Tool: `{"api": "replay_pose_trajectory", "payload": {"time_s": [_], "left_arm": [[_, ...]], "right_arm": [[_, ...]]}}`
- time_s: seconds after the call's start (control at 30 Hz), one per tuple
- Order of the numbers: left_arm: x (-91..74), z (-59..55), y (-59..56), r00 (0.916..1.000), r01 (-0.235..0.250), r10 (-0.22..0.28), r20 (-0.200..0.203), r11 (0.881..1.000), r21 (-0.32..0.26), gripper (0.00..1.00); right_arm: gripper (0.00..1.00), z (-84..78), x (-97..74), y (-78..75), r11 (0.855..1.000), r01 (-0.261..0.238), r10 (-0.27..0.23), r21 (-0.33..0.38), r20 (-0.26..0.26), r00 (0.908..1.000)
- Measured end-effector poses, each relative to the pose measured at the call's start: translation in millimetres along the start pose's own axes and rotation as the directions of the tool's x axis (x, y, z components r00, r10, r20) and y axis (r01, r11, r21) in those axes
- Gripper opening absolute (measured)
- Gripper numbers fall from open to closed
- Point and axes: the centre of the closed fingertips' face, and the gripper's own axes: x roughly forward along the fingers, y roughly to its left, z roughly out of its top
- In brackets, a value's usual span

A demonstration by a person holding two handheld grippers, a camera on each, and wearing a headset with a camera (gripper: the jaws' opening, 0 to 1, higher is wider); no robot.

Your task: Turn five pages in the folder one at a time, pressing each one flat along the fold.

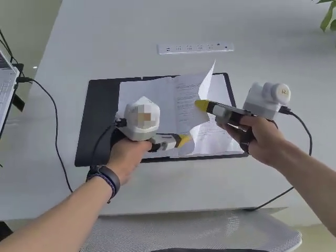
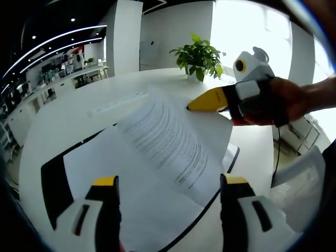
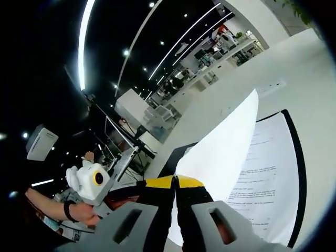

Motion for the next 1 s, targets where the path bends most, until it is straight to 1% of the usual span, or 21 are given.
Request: {"api": "replay_pose_trajectory", "payload": {"time_s": [0.07,0.13,0.27,0.4,0.47,0.6,0.77,0.83,1.0], "left_arm": [[-6.0,-4.0,7.2,0.9999,-0.011,0.011,-0.001,1.000,-0.007,0.78],[-16.6,-9.5,16.6,0.9995,-0.033,0.033,0.004,0.999,-0.021,0.78],[-31.0,-17.3,31.5,0.9980,-0.063,0.064,0.006,0.997,-0.045,0.78],[-42.5,-20.9,40.3,0.9965,-0.082,0.083,0.009,0.995,-0.048,0.78],[-50.7,-22.2,45.3,0.9954,-0.094,0.095,0.015,0.994,-0.053,0.79],[-63.3,-23.7,54.7,0.9925,-0.118,0.120,0.025,0.991,-0.065,0.79],[-76.1,-26.4,64.9,0.9878,-0.146,0.151,0.040,0.985,-0.093,0.79],[-79.8,-27.9,67.4,0.9867,-0.153,0.157,0.042,0.983,-0.099,0.79],[-90.8,-33.4,74.7,0.9828,-0.172,0.178,0.047,0.977,-0.123,0.80]], "right_arm": [[0.00,-1.6,5.8,7.7,1.000,-0.017,0.017,0.000,-0.007,0.9998],[0.00,-3.7,14.4,20.7,0.999,-0.050,0.050,-0.007,-0.012,0.9987],[0.00,-9.4,29.9,36.8,0.996,-0.091,0.090,-0.023,-0.037,0.9953],[0.00,-14.0,41.3,48.4,0.992,-0.124,0.122,-0.027,-0.062,0.9906],[0.00,-16.4,48.2,56.2,0.989,-0.146,0.144,-0.024,-0.075,0.9868],[0.00,-19.5,57.9,64.2,0.985,-0.168,0.165,-0.023,-0.093,0.9818],[0.00,-28.7,69.5,73.6,0.980,-0.196,0.190,-0.032,-0.136,0.9724],[0.00,-30.8,72.2,76.0,0.979,-0.202,0.196,-0.029,-0.142,0.9703],[0.00,-41.6,82.0,83.0,0.974,-0.223,0.214,-0.033,-0.185,0.9593]]}}
